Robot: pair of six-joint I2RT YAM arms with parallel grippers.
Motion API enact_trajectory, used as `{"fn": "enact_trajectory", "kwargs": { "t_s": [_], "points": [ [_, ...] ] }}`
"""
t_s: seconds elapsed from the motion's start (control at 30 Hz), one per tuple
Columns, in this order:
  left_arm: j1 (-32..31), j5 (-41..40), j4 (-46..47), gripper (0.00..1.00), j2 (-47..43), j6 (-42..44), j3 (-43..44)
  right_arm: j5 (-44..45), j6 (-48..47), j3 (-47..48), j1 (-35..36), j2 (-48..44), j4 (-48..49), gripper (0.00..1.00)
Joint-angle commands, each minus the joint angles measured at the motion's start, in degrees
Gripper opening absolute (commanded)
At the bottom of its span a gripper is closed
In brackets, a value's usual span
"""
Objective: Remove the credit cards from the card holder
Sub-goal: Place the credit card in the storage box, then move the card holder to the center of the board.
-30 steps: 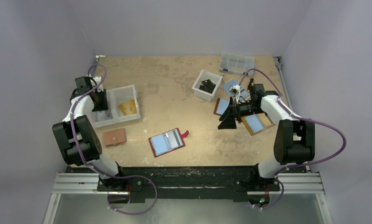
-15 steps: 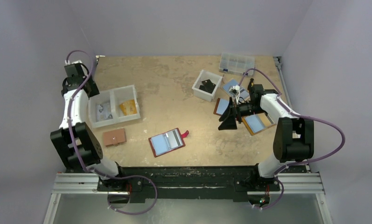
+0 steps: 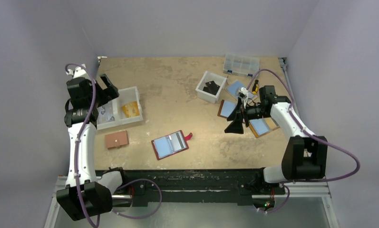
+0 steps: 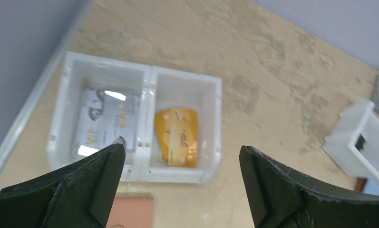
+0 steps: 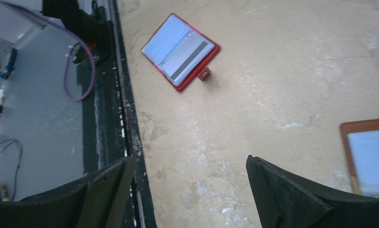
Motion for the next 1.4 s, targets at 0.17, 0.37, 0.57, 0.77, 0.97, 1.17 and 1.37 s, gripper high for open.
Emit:
{"fn": "enact_trajectory", "kwargs": {
  "t_s": [0.17, 0.37, 0.57, 0.77, 0.97, 1.17, 1.37],
  "points": [
    [-8.85, 7.84, -9.60, 0.99, -6.09, 0.20, -0.39, 16.01, 18.23, -2.42, -0.23, -12.10, 16.93, 0.99],
    [-15.47, 9.05, -12.22, 0.99, -8.93, 1.58, -0.80, 23.73, 21.59, 0.74, -0.94, -17.39, 17.08, 0.99],
    [-24.70, 10.67, -13.68, 0.99, -9.64, 1.37, -1.25, 32.08, 22.15, 10.88, -3.88, -18.91, 7.23, 0.99],
    [-27.80, 14.55, -14.59, 0.99, -11.27, -1.50, -4.40, 25.83, 20.52, 13.55, -12.54, -16.05, -3.19, 0.99],
    [-28.01, 20.75, -12.78, 0.96, -14.29, -8.06, -13.89, 23.57, 17.80, 11.69, -16.31, -15.87, -6.71, 0.99],
    [-28.07, 25.84, -10.80, 0.91, -13.74, -11.92, -20.98, 22.78, 16.21, 13.22, -16.87, -14.53, -8.61, 0.99],
    [-28.06, 26.16, -9.39, 0.88, -12.86, -13.65, -22.92, 22.09, 15.43, 15.16, -16.88, -13.23, -7.64, 0.99]
  ]
}}
